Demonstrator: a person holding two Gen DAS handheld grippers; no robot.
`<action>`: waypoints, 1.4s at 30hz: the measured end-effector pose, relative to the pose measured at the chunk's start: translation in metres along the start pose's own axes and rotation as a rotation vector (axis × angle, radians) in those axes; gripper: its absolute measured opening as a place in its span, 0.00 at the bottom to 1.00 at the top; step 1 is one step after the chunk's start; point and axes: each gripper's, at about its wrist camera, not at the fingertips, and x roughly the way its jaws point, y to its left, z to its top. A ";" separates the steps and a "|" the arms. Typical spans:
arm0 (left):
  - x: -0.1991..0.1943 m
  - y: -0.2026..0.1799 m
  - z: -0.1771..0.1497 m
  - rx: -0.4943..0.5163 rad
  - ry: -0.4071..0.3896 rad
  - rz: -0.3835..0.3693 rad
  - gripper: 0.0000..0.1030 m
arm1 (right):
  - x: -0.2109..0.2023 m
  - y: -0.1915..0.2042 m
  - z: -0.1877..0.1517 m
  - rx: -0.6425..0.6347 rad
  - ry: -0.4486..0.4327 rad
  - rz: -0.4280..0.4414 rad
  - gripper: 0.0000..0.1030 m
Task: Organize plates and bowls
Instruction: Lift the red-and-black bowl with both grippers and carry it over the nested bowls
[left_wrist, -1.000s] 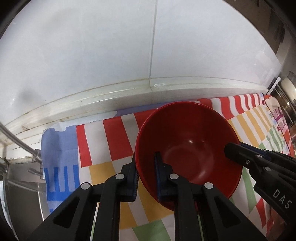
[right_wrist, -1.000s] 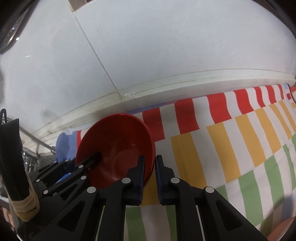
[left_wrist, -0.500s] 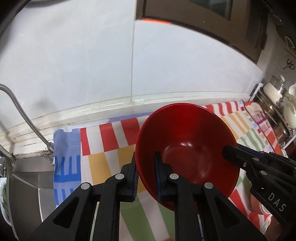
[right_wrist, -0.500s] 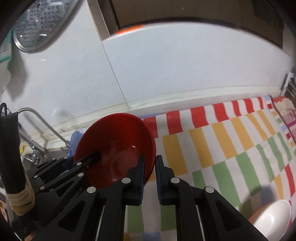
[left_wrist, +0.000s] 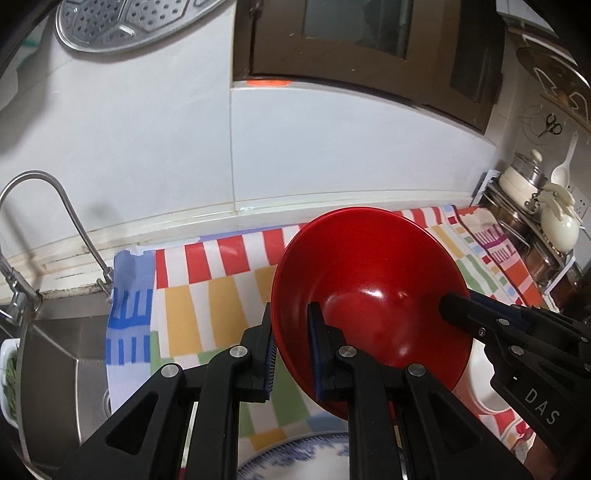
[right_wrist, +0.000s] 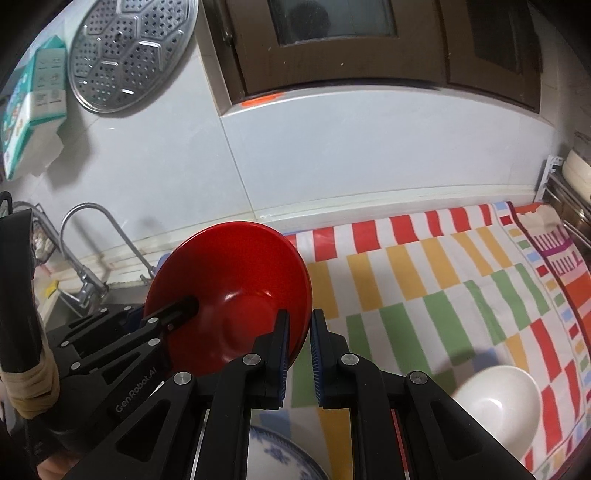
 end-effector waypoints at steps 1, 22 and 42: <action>-0.005 -0.006 -0.002 -0.002 -0.003 -0.002 0.16 | -0.005 -0.003 -0.002 -0.002 -0.003 0.001 0.12; -0.044 -0.128 -0.035 0.010 -0.037 -0.042 0.17 | -0.086 -0.096 -0.042 -0.020 -0.046 -0.015 0.12; -0.003 -0.209 -0.050 0.039 0.064 -0.067 0.18 | -0.086 -0.185 -0.062 0.032 0.017 -0.044 0.12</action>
